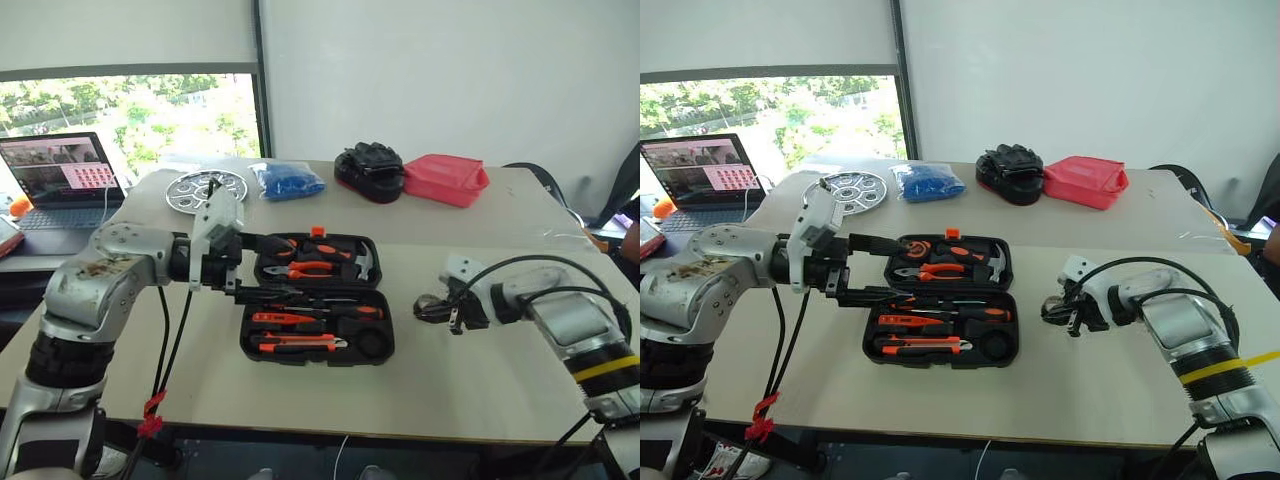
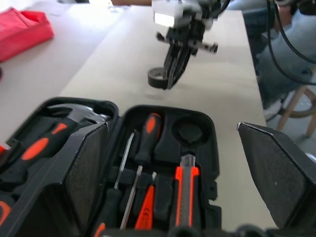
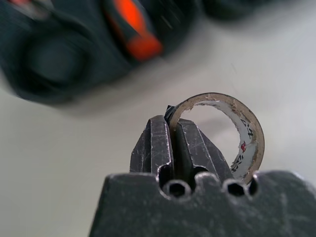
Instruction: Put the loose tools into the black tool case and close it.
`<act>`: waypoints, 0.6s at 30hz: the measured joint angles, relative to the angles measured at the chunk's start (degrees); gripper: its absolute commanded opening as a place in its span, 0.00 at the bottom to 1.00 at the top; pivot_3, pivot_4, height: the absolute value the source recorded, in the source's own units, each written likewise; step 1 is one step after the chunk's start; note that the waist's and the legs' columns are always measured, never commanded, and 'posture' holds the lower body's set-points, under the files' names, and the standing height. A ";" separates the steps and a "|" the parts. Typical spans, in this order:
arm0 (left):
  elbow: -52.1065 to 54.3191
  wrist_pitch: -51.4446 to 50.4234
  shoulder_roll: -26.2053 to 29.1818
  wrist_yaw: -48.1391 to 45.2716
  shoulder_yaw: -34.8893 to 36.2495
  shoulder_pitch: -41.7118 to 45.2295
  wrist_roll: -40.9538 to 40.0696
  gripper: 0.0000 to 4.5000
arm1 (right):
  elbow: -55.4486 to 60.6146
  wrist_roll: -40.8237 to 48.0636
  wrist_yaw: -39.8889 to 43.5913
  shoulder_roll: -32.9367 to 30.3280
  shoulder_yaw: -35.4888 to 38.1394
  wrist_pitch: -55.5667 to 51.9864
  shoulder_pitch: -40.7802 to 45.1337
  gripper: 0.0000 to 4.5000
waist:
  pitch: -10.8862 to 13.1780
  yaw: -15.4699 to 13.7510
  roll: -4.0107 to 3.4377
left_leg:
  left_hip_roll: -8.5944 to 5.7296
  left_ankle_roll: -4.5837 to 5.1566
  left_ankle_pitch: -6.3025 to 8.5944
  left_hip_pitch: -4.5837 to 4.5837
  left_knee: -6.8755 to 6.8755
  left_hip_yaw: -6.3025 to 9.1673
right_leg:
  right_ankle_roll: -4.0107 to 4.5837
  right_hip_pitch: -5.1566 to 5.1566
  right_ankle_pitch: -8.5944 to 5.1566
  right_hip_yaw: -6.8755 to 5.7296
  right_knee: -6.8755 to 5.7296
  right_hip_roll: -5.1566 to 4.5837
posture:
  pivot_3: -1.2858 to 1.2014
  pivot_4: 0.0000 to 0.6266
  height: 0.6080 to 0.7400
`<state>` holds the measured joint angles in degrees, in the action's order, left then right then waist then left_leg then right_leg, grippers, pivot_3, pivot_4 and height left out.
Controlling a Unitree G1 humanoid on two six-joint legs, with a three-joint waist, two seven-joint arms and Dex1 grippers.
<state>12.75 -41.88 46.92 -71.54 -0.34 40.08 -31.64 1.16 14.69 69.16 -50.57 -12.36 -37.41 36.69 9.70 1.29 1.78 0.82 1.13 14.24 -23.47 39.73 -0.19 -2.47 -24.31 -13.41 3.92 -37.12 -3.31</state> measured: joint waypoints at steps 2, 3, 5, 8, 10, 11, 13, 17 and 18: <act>-0.02 0.81 0.26 -0.59 -0.34 -0.25 0.05 1.00 | 6.45 2.01 0.21 0.03 0.52 -2.68 -0.12 0.01 | 0.00 -0.08 0.00 | 0.00 0.00 0.00 0.02 0.01 0.01 | 0.00 0.02 0.00 -0.02 -0.01 0.00 | 0.52 0.24 1.00; -0.04 1.07 0.41 -0.77 -0.54 -0.25 0.07 1.00 | 9.00 2.57 0.15 0.16 0.37 -3.88 -0.28 0.01 | 0.00 -0.16 0.00 | -0.01 0.00 0.00 0.01 0.01 0.01 | 0.00 0.03 0.00 -0.02 -0.01 -0.01 | 0.52 0.24 1.00; -0.09 1.83 0.50 -1.09 -0.71 -0.25 0.08 1.00 | 12.87 2.84 -0.54 0.73 -0.75 -5.27 -1.01 0.01 | 0.00 -0.27 0.00 | -0.02 0.00 0.00 0.01 0.03 0.00 | 0.00 0.03 0.00 -0.02 0.01 -0.02 | 0.52 0.24 1.00; -0.10 1.91 0.51 -1.13 -0.84 -0.25 0.07 1.00 | 16.63 2.24 -1.97 2.24 -4.75 -6.97 -2.47 0.01 | 0.00 -0.36 0.00 | -0.04 0.00 0.00 -0.03 0.04 -0.01 | 0.00 0.01 0.00 -0.02 0.01 -0.03 | 0.52 0.24 1.00; -0.10 1.94 0.54 -1.21 -0.88 -0.25 0.06 1.00 | 17.23 0.96 -3.64 3.22 -7.32 -7.28 -3.27 0.01 | 0.00 -0.41 0.01 | -0.05 0.00 0.00 -0.03 0.06 -0.02 | 0.00 0.01 0.00 -0.03 0.01 -0.04 | 0.52 0.24 1.00; -0.10 1.97 0.68 -1.27 -0.89 -0.27 0.06 1.00 | 17.22 0.17 -4.23 3.50 -8.10 -7.31 -3.51 0.01 | 0.00 -0.42 0.01 | -0.05 0.00 0.00 -0.03 0.06 -0.03 | -0.01 0.01 0.00 -0.02 0.01 -0.04 | 0.52 0.24 1.00; -0.10 2.09 0.91 -1.43 -0.93 -0.27 0.09 1.00 | 17.19 -1.15 -5.16 3.92 -9.57 -7.23 -3.50 0.01 | 0.00 -0.41 0.01 | -0.04 0.00 0.00 -0.02 0.05 -0.03 | -0.01 0.00 0.00 -0.02 0.01 -0.04 | 0.52 0.24 1.00; -0.12 2.43 0.93 -1.56 -1.41 -0.27 0.48 1.00 | 16.71 -2.15 -6.15 6.13 -10.51 -7.42 -1.82 0.01 | 0.00 -0.33 0.01 | -0.03 0.00 0.00 -0.01 0.05 -0.02 | 0.00 0.01 0.00 -0.03 0.00 -0.01 | 0.52 0.24 1.00; -0.12 2.48 0.93 -1.56 -1.64 -0.27 0.53 1.00 | 16.71 -2.23 -6.25 6.31 -10.68 -7.54 -1.52 0.01 | 0.00 -0.32 0.01 | -0.02 0.00 0.00 -0.01 0.04 -0.02 | 0.00 0.01 0.00 -0.04 0.00 0.00 | 0.52 0.24 1.00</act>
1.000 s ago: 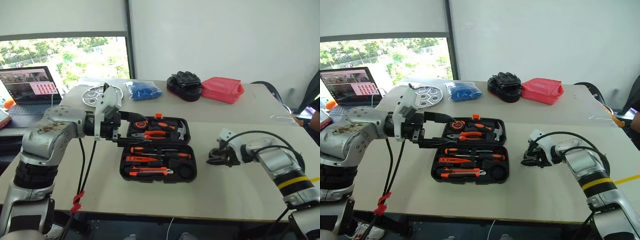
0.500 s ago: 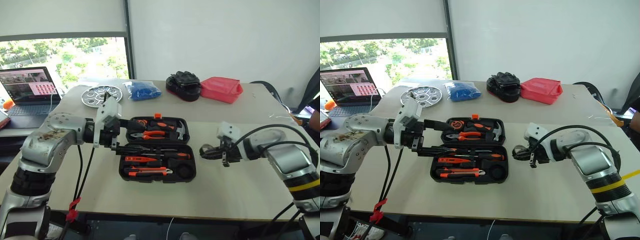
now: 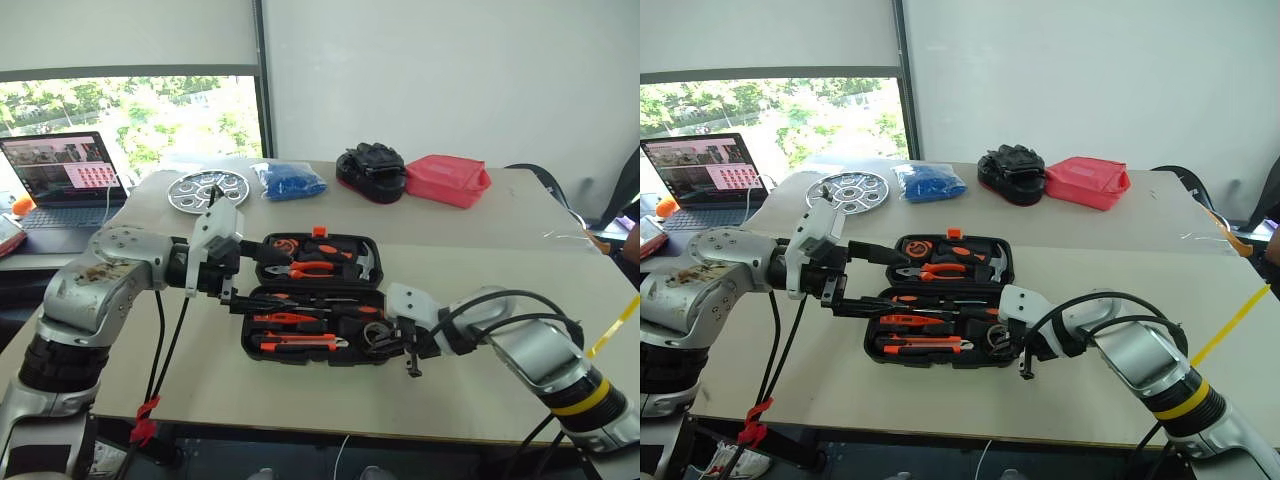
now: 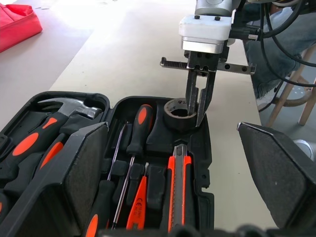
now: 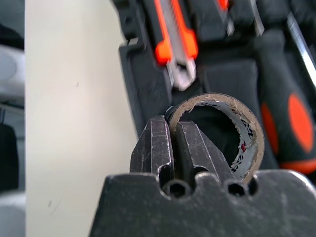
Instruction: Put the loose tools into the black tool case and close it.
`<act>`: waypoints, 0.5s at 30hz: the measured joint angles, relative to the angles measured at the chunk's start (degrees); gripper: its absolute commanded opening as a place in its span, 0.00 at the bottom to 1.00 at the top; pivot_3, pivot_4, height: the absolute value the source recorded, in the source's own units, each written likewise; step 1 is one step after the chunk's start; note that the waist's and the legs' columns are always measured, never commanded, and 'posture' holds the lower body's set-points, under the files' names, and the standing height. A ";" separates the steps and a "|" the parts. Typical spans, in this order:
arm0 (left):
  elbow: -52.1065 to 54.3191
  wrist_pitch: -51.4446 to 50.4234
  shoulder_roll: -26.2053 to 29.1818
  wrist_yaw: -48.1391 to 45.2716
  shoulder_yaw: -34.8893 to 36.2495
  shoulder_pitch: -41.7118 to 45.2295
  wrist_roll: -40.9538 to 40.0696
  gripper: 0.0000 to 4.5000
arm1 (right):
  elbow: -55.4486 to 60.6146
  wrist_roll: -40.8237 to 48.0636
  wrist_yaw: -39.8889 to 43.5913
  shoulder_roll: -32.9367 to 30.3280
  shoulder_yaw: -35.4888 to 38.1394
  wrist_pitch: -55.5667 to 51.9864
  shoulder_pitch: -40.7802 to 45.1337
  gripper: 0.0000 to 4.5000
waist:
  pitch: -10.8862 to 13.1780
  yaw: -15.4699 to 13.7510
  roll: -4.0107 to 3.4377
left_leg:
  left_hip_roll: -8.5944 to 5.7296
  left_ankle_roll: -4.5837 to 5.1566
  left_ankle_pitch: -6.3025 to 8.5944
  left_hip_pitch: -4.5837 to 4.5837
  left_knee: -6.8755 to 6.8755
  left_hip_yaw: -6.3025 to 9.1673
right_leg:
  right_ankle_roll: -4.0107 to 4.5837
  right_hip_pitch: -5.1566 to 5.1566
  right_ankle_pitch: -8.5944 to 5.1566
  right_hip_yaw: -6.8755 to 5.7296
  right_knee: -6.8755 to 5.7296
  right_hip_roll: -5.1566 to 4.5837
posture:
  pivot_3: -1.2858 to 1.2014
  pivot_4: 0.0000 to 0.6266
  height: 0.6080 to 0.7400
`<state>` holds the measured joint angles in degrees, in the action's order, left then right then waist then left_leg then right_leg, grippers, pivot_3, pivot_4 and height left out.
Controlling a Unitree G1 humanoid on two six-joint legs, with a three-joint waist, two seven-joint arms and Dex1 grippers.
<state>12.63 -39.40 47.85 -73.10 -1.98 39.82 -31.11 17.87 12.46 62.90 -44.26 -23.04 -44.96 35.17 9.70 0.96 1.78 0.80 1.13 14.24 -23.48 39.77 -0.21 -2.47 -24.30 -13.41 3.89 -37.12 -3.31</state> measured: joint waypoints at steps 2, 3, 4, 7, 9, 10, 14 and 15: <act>0.00 0.03 0.00 0.00 -0.27 0.00 0.07 1.00 | -0.07 -0.30 -0.25 0.16 -0.51 -0.40 0.17 0.01 | 0.00 -0.01 0.00 | 0.00 0.00 0.00 -0.01 -0.01 0.00 | 0.00 -0.01 0.00 -0.01 0.01 0.00 | 0.52 0.24 1.00; 0.00 0.06 0.00 0.01 -0.27 0.00 0.15 1.00 | -0.17 -0.53 -0.44 0.17 -0.97 -0.69 0.18 0.01 | 0.00 -0.03 0.00 | -0.01 0.00 0.00 -0.01 -0.01 0.00 | 0.00 -0.01 0.00 -0.01 0.01 -0.01 | 0.52 0.24 1.00; 0.00 0.09 0.00 0.01 -0.27 0.00 0.20 1.00 | -0.20 -0.66 -0.48 0.17 -1.33 -0.87 0.18 0.01 | 0.00 -0.03 0.00 | -0.01 0.00 0.00 -0.02 -0.01 0.00 | 0.00 -0.01 0.00 -0.01 0.01 -0.01 | 0.52 0.24 1.00; 0.00 0.29 0.00 0.02 -0.27 0.00 0.28 1.00 | 0.10 -0.68 -0.32 -0.04 -1.47 -1.68 0.17 0.01 | 0.00 -0.03 0.00 | -0.01 0.00 0.00 -0.02 0.00 0.01 | 0.00 0.00 0.00 -0.01 0.01 -0.01 | 0.52 0.24 1.00; 0.00 0.46 0.00 0.03 -0.27 0.00 0.38 1.00 | 0.68 -0.52 -0.08 -0.40 -1.47 -2.27 0.17 0.01 | 0.00 -0.05 0.00 | -0.01 0.00 0.00 -0.01 0.00 0.01 | 0.00 0.00 0.00 -0.01 0.01 -0.01 | 0.52 0.24 1.00; -0.04 0.50 0.00 0.04 -0.29 0.00 0.47 1.00 | 0.96 -0.47 0.05 -0.75 -1.47 -2.67 0.16 0.01 | 0.00 -0.05 0.00 | -0.01 0.00 0.00 -0.01 0.00 0.01 | 0.00 0.00 0.00 -0.01 0.01 -0.01 | 0.52 0.24 1.00; -0.51 0.63 0.00 0.05 -0.53 0.01 0.75 1.00 | 1.25 -0.46 0.31 -1.87 -1.47 -3.22 0.14 0.01 | 0.00 -0.05 0.00 | -0.01 0.00 0.00 -0.01 0.00 0.00 | 0.00 0.00 0.00 -0.01 0.02 -0.01 | 0.52 0.24 1.00; -0.80 0.71 -0.02 0.06 -0.62 0.04 0.79 1.00 | 1.28 -0.46 0.36 -1.89 -1.47 -3.29 0.14 0.09 | 0.00 -0.05 0.00 | 0.00 0.00 0.00 -0.01 0.00 0.00 | 0.00 0.00 0.00 -0.01 0.01 -0.01 | 0.52 0.24 1.00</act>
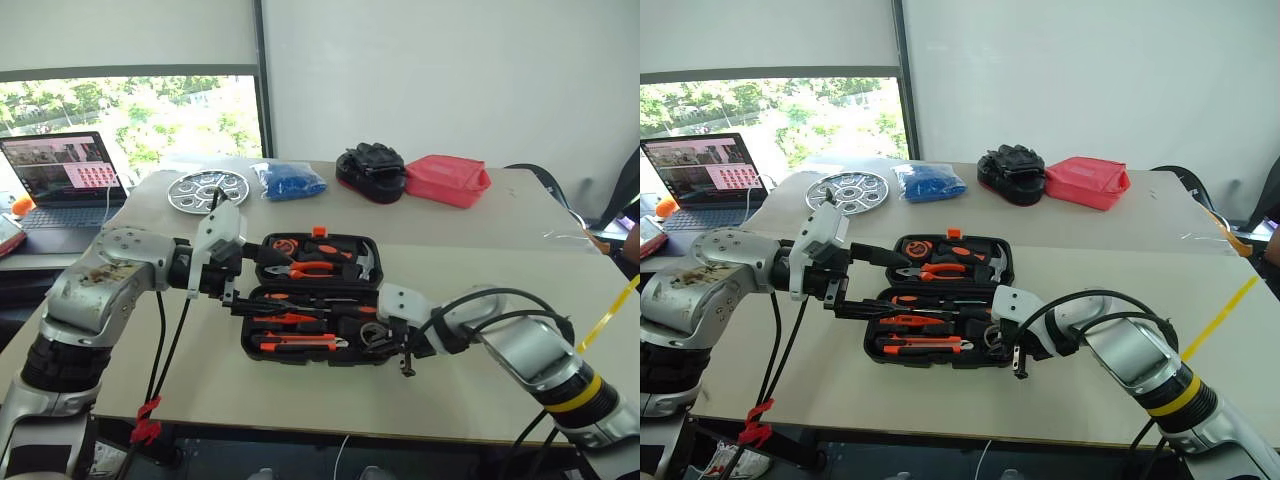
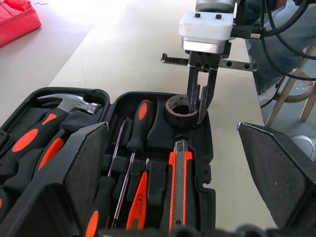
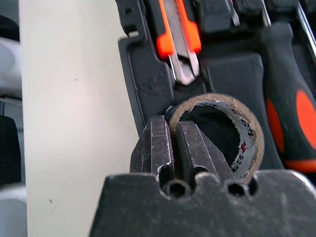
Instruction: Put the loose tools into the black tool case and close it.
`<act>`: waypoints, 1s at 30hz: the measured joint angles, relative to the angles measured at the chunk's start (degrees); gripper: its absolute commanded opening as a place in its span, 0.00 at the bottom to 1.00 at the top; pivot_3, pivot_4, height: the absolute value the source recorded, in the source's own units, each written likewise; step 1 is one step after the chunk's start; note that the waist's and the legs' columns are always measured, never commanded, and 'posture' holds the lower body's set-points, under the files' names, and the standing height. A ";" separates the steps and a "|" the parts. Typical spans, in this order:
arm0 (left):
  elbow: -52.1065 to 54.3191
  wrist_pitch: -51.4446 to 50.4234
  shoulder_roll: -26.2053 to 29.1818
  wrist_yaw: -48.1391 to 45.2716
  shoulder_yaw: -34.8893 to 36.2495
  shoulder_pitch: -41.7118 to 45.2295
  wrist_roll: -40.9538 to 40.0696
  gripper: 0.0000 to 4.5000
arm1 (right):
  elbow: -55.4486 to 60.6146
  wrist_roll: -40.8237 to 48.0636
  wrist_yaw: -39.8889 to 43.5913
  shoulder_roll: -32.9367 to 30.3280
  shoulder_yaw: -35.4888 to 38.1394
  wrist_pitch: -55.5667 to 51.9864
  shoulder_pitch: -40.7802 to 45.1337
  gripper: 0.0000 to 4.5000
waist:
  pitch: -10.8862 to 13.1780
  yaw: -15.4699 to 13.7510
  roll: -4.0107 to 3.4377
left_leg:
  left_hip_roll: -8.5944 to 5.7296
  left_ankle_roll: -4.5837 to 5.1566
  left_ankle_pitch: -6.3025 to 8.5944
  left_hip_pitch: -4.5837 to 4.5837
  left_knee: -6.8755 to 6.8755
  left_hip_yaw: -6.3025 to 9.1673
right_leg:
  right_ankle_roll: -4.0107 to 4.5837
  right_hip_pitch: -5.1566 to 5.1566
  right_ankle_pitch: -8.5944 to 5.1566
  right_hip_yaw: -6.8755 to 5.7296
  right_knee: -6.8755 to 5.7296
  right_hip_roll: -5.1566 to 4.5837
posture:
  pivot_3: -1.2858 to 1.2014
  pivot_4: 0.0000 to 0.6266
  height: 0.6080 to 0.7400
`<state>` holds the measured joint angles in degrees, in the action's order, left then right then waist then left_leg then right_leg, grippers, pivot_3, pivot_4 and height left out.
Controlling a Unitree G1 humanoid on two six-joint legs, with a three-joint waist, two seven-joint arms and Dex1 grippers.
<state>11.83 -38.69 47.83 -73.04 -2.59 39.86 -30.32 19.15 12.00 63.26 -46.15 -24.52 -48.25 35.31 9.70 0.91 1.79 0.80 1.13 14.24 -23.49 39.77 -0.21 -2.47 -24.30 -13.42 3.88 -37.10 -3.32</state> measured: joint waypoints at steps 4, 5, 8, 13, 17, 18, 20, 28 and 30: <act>-0.59 0.75 -0.16 0.00 -0.76 0.33 0.68 1.00 | 0.29 -0.01 -0.37 0.07 0.07 -0.42 0.07 0.37 | 0.00 0.00 0.00 | 0.00 0.00 0.00 0.00 0.00 0.00 | 0.00 0.00 0.00 0.00 0.00 0.00 | 0.52 0.24 1.00; -0.62 0.95 -0.21 -0.01 -0.76 0.38 0.75 1.00 | 0.30 -0.04 -0.60 0.14 0.13 -0.46 0.20 0.42 | 0.00 -0.01 0.00 | 0.00 0.00 0.00 0.00 -0.01 0.00 | 0.00 0.00 0.00 0.00 0.00 0.00 | 0.52 0.24 1.00; -1.04 1.04 -0.25 -0.08 -0.78 0.88 0.77 1.00 | 0.43 -0.01 -1.43 0.59 0.55 -0.70 0.43 0.67 | 0.00 -0.01 0.00 | 0.00 0.00 0.00 0.00 -0.02 -0.01 | 0.00 0.00 0.00 -0.01 0.00 0.01 | 0.52 0.24 1.00; -1.38 1.04 -0.27 -0.11 -0.79 1.11 0.82 1.00 | 2.40 1.92 -1.34 0.66 0.85 -3.30 0.00 1.00 | 0.00 -0.01 0.00 | 0.00 0.00 0.00 -0.02 -0.01 0.01 | 0.00 -0.01 0.00 -0.01 0.01 0.00 | 0.52 0.24 1.00; -1.36 1.03 -0.29 0.03 -0.75 1.05 0.81 1.00 | 5.13 5.89 -0.86 -0.74 5.97 -6.26 -0.05 1.00 | 0.00 -0.04 0.00 | 0.00 0.00 0.00 -0.02 -0.01 0.04 | 0.00 0.00 0.00 -0.01 0.01 -0.01 | 0.52 0.24 1.00; -1.21 0.98 -0.22 0.49 -0.59 0.52 0.79 1.00 | 6.17 8.25 -0.70 -1.26 9.44 -7.74 -0.51 1.00 | 0.02 -0.11 -0.02 | -0.02 0.00 0.00 -0.04 -0.01 0.04 | 0.00 -0.01 0.00 -0.01 0.02 -0.03 | 0.52 0.24 1.00; -1.10 0.83 0.32 1.96 0.50 -2.13 0.84 1.00 | 8.38 13.03 -0.36 -3.45 18.77 -10.60 -1.63 1.00 | 0.02 -0.14 -0.03 | 0.01 0.01 0.01 -0.02 -0.04 0.08 | 0.00 0.02 -0.01 -0.03 0.06 -0.04 | 0.52 0.24 1.00; -1.83 -0.42 6.74 5.38 10.94 -15.58 0.86 0.74 | 8.79 20.38 -2.79 -5.26 40.49 -12.47 -15.10 0.61 | 0.05 0.16 0.02 | 0.05 0.02 0.02 0.06 -0.12 0.03 | 0.03 0.02 -0.02 -0.02 0.04 -0.03 | 0.52 0.24 1.00; -4.91 -0.07 8.88 5.95 14.53 -19.47 1.48 0.59 | 6.25 19.25 -4.58 -5.72 44.04 -10.92 -19.48 0.46 | 0.05 0.06 0.02 | 0.04 0.02 0.02 0.08 -0.13 0.01 | 0.04 0.03 -0.02 -0.02 0.04 -0.05 | 0.52 0.24 1.00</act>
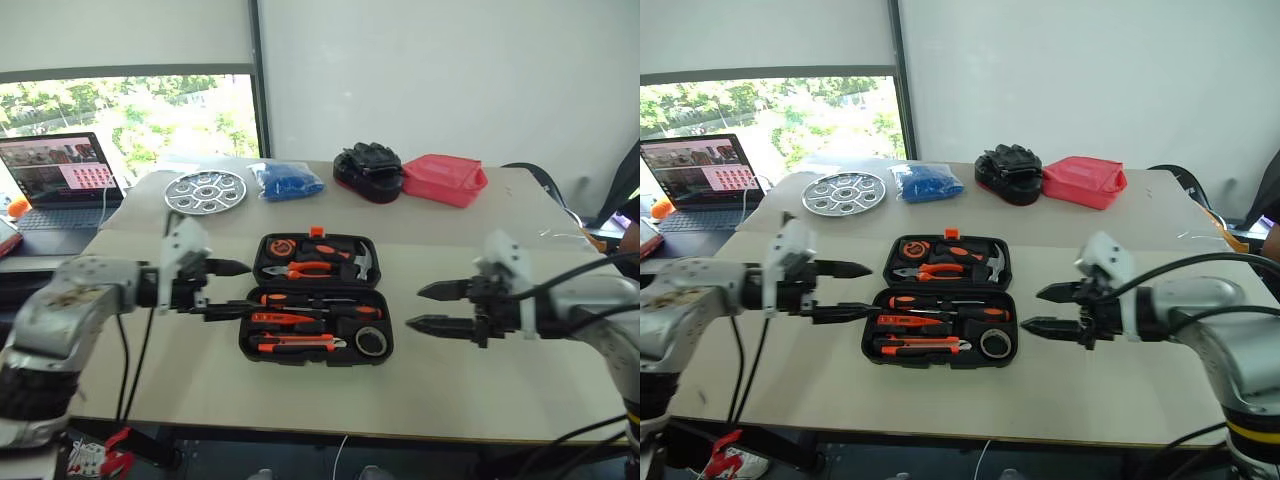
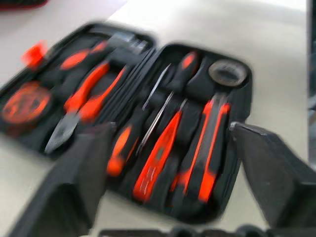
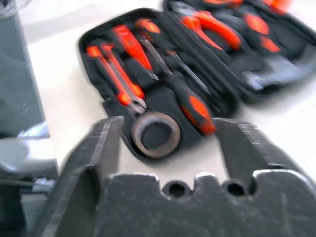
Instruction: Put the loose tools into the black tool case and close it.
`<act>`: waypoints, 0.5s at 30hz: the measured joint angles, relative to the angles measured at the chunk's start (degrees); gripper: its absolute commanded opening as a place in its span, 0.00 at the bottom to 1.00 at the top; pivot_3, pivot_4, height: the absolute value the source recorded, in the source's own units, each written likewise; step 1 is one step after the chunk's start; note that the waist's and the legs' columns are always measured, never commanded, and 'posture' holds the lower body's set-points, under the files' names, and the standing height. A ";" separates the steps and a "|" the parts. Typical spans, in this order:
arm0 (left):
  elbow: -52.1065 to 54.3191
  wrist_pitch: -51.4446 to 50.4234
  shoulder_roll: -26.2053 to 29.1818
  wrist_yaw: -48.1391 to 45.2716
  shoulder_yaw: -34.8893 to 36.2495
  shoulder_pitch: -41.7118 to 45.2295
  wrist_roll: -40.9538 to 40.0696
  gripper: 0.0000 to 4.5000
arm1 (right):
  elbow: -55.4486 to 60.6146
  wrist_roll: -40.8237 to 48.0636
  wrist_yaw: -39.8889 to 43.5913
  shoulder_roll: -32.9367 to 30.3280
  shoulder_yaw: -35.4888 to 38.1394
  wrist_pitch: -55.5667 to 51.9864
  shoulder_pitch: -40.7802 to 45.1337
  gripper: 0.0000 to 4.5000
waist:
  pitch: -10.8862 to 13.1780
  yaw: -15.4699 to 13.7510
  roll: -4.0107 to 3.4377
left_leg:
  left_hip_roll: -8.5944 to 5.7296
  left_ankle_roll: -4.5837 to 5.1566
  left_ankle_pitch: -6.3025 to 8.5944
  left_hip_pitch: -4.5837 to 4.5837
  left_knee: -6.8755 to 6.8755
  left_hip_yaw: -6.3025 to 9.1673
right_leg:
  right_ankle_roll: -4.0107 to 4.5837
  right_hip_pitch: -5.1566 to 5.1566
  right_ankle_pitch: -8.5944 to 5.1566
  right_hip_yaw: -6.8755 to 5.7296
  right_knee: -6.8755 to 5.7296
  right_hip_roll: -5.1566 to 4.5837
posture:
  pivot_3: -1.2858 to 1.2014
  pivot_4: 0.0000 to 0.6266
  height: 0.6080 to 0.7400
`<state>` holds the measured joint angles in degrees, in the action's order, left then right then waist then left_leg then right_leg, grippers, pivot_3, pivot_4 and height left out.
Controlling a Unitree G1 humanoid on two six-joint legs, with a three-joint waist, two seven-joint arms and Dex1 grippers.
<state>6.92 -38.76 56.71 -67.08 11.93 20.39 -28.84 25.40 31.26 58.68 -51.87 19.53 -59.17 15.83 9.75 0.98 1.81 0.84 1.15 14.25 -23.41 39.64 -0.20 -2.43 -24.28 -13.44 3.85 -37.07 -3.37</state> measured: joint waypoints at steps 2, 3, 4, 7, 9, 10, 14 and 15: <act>-1.93 1.28 0.50 0.42 0.80 -0.99 1.06 0.45 | -1.40 -0.86 -1.15 -0.09 0.67 1.51 -1.78 0.32 | 0.00 -0.06 0.00 | 0.00 -0.01 -0.01 0.09 0.02 -0.07 | -0.01 0.08 0.00 0.00 0.00 -0.02 | 0.52 0.24 1.00; -3.21 2.86 0.50 0.77 0.57 -1.03 2.16 0.35 | -2.15 -1.46 -1.68 -0.06 0.47 3.42 -2.49 0.22 | 0.00 -0.16 0.00 | 0.00 -0.03 -0.02 0.10 0.04 -0.13 | -0.01 0.11 -0.01 0.00 0.01 -0.02 | 0.52 0.24 1.00; -4.30 3.97 0.49 1.05 0.37 -1.06 3.03 0.30 | -2.76 -2.05 -1.96 -0.03 0.04 4.81 -3.08 0.17 | 0.00 -0.27 0.00 | 0.00 -0.04 -0.03 0.12 0.04 -0.25 | -0.02 0.15 -0.01 0.00 0.03 -0.02 | 0.52 0.24 1.00; -8.06 8.06 -0.18 1.68 -2.68 -0.96 6.90 0.06 | -6.39 -4.36 -2.64 0.64 -3.45 9.78 -3.83 0.00 | 0.00 -0.22 0.00 | 0.00 -0.05 -0.03 0.13 0.04 -0.50 | -0.02 0.12 -0.01 0.04 0.04 -0.02 | 0.52 0.24 1.00; -9.19 9.76 -1.29 1.58 -5.20 -0.62 8.48 0.02 | -8.13 -5.39 -2.71 0.88 -5.71 11.80 -3.77 0.00 | 0.00 -0.21 0.00 | 0.00 -0.05 -0.03 0.10 0.02 -0.50 | -0.01 0.09 0.00 0.05 0.03 -0.01 | 0.52 0.24 1.00; -9.83 11.15 -2.07 1.14 -7.43 -0.49 9.56 0.02 | -9.69 -6.44 -2.93 1.24 -7.66 13.57 -3.32 0.00 | 0.00 -0.18 0.01 | 0.00 -0.05 -0.03 0.06 0.02 -0.50 | -0.01 0.06 0.00 0.05 0.03 0.01 | 0.52 0.24 1.00; -12.28 15.03 -4.84 2.43 -13.79 1.00 14.75 0.02 | -14.90 -9.83 -4.54 3.82 -13.27 17.85 0.08 0.00 | 0.00 -0.09 0.00 | -0.01 -0.04 -0.02 0.01 0.02 -0.51 | 0.00 0.00 0.01 0.05 0.01 0.01 | 0.52 0.24 1.00; -13.52 15.62 -6.15 3.85 -15.52 2.14 16.77 0.02 | -16.39 -11.04 -5.31 4.74 -15.16 19.03 1.52 0.00 | 0.00 -0.08 0.01 | 0.00 -0.04 -0.02 0.00 0.03 -0.50 | 0.02 -0.01 0.02 0.05 -0.01 0.02 | 0.52 0.24 1.00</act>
<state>-6.60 -23.13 50.56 -63.24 -3.59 22.53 -12.07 9.01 20.22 53.38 -47.12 4.36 -40.14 17.35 9.75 0.89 1.81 0.83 1.11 14.23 -23.41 39.67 -0.70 -2.41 -24.29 -13.42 3.91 -37.07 -3.35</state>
